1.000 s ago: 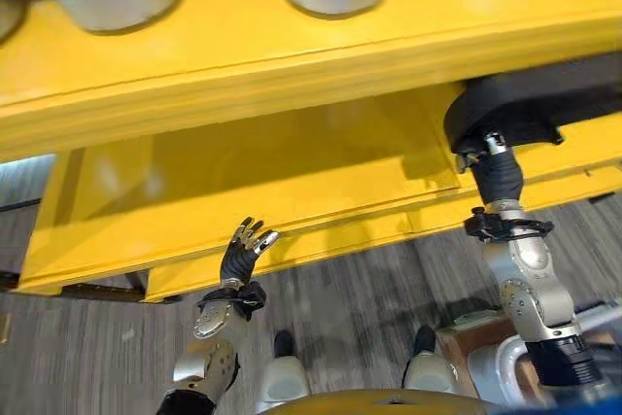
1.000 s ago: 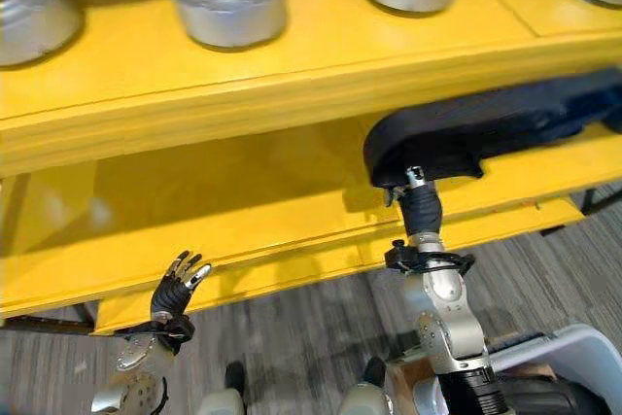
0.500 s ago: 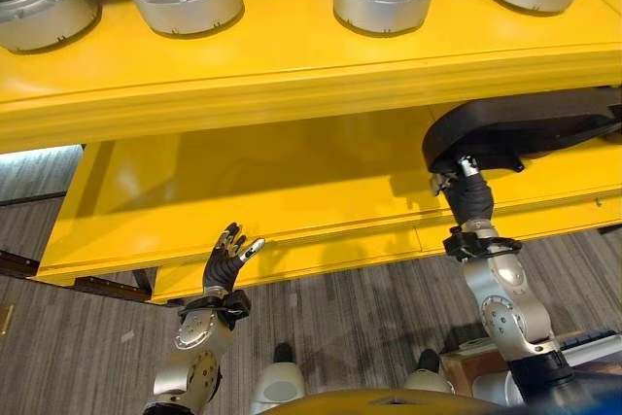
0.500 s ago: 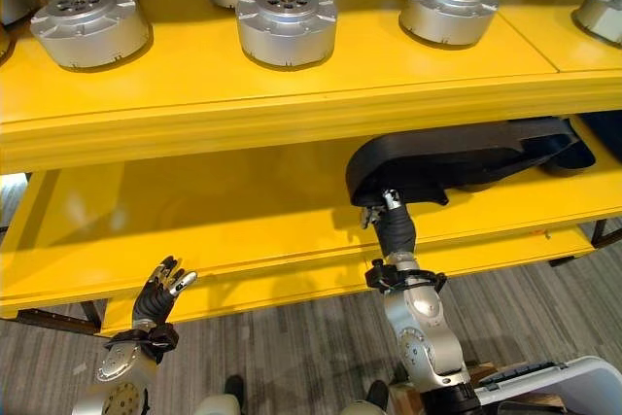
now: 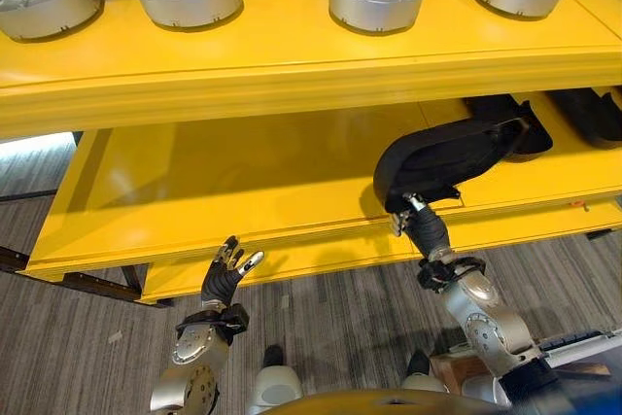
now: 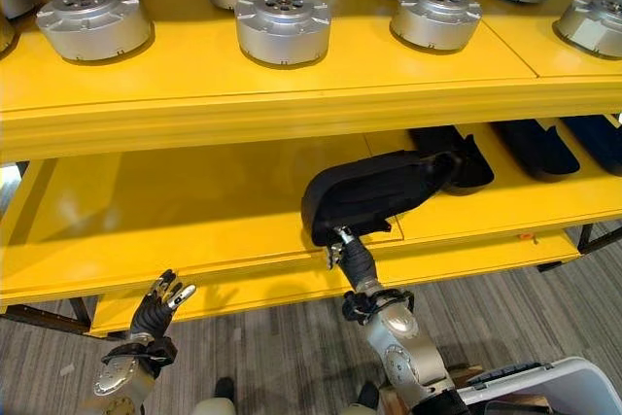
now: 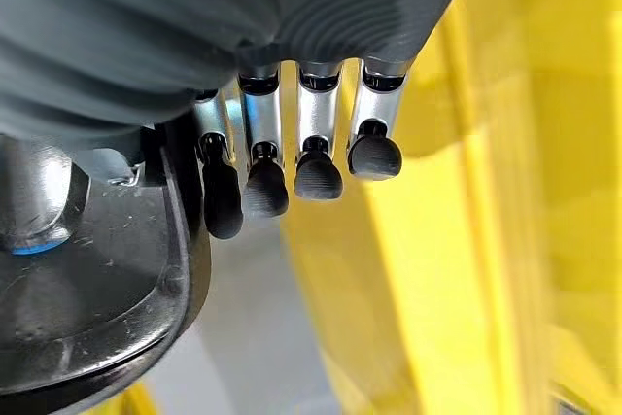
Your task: Move parts from the plastic box to the shelf.
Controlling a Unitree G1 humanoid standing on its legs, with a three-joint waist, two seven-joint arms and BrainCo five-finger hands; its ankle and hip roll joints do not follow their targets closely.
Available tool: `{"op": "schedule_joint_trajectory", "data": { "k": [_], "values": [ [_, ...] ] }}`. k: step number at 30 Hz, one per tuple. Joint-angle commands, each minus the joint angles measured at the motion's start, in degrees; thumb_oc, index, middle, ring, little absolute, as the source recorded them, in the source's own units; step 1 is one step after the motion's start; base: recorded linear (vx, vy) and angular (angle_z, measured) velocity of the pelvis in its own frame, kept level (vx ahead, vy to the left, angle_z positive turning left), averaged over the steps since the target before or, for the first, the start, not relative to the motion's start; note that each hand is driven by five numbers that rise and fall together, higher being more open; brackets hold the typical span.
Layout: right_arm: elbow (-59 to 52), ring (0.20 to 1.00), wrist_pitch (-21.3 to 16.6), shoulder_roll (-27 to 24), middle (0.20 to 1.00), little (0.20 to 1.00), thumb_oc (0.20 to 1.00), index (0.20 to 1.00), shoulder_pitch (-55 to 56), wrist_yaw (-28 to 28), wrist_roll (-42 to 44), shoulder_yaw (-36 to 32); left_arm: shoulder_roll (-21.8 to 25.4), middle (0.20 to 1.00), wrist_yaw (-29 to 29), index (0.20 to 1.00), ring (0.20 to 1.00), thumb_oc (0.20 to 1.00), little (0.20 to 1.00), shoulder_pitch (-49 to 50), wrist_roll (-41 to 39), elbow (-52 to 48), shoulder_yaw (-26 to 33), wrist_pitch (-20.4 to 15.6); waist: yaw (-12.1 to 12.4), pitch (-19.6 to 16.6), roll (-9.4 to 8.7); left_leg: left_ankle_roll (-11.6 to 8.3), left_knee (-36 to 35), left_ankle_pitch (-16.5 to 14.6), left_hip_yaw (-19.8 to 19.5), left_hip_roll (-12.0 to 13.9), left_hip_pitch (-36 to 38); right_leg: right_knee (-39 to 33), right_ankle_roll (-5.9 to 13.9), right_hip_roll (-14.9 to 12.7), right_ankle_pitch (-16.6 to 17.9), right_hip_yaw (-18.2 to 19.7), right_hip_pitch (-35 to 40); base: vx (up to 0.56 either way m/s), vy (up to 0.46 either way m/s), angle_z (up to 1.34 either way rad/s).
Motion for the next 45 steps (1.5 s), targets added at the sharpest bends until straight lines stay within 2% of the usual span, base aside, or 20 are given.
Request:
{"op": "schedule_joint_trajectory", "data": {
  "k": [1,10,11,13,17,25,37,45],
  "values": [
    [-4.3,0.200,-3.1,-2.0,0.200,0.200,0.200,0.200,-3.0,1.9,-2.5,-1.9,0.3,1.000,-0.8,1.000,1.000,1.000,1.000,-1.4,1.8,-2.9,1.9,-2.2,0.7,0.3,1.42,0.82,-1.1,0.2,1.9,1.5,3.0,10.1,1.42,-2.6,-7.8,1.1,0.7,0.00,0.000,0.00],
    [-4.5,0.200,-4.0,-6.0,0.200,0.200,0.200,0.200,-6.1,2.8,-12.8,-1.6,0.2,1.000,-0.8,1.000,1.000,1.000,1.000,-1.0,2.1,-2.7,2.1,-2.9,1.4,1.1,1.00,0.73,-1.3,0.4,1.4,1.7,2.8,10.6,1.52,-2.7,-7.8,0.4,0.7,0.00,-0.002,0.02],
    [-5.0,0.200,-4.8,-8.1,0.200,0.200,0.200,0.200,-7.7,2.2,-17.6,-2.7,0.1,1.000,-0.9,1.000,1.000,1.000,1.000,-1.0,2.2,-2.2,2.1,-3.1,1.8,1.2,0.82,0.77,-1.2,0.4,1.2,1.8,2.6,10.9,1.58,-2.7,-7.9,0.2,0.6,0.01,-0.009,0.14],
    [-5.0,0.200,-4.9,-8.9,0.200,0.200,0.200,0.200,-8.5,2.2,-19.5,-3.0,0.2,1.000,-0.9,1.000,1.000,1.000,1.000,-1.0,2.2,-2.4,2.1,-3.2,1.9,1.3,0.80,0.79,-1.2,0.4,1.2,1.9,2.6,11.0,1.61,-2.6,-7.9,0.2,0.6,0.01,-0.007,0.12],
    [-3.5,0.200,-5.0,-10.9,0.200,0.200,0.200,0.200,-10.6,1.6,-21.1,-4.2,0.6,1.000,-1.4,1.000,1.000,1.000,1.000,-1.3,2.0,-2.4,1.9,-3.4,2.3,1.4,0.52,0.80,-0.9,0.2,1.0,1.9,2.5,11.5,1.67,-2.7,-7.9,0.2,0.3,0.00,-0.004,0.02],
    [1.6,0.200,-4.9,-18.6,0.200,0.200,0.200,0.200,-18.2,-1.4,-24.0,-6.5,2.1,1.000,-2.0,1.000,1.000,1.000,1.000,-2.0,1.6,-2.2,0.7,-3.8,3.0,1.6,0.12,0.70,-0.4,0.1,0.8,2.1,2.0,12.4,1.69,-2.8,-8.1,0.3,-0.3,0.00,-0.001,0.01],
    [17.2,0.200,-2.9,-20.5,0.200,0.200,0.200,0.200,-32.4,-9.8,-27.9,-5.7,3.5,1.000,-1.0,1.000,1.000,1.000,1.000,-2.3,-0.8,-3.7,-1.1,-3.9,4.0,2.7,1.15,0.78,0.4,0.2,0.5,2.1,0.6,14.4,1.33,-2.9,-8.5,0.6,-2.1,0.00,0.000,0.00],
    [19.6,0.200,-2.4,-16.6,0.200,0.200,0.200,0.200,-34.5,-12.5,-27.9,-6.5,3.1,1.000,-0.2,1.000,1.000,1.000,1.000,-3.0,-1.0,-3.3,-1.4,-4.0,4.3,3.4,2.05,0.85,0.3,0.6,0.2,2.1,0.1,15.5,1.16,-3.0,-8.9,0.7,-3.1,0.00,0.000,0.00]
  ]
}}
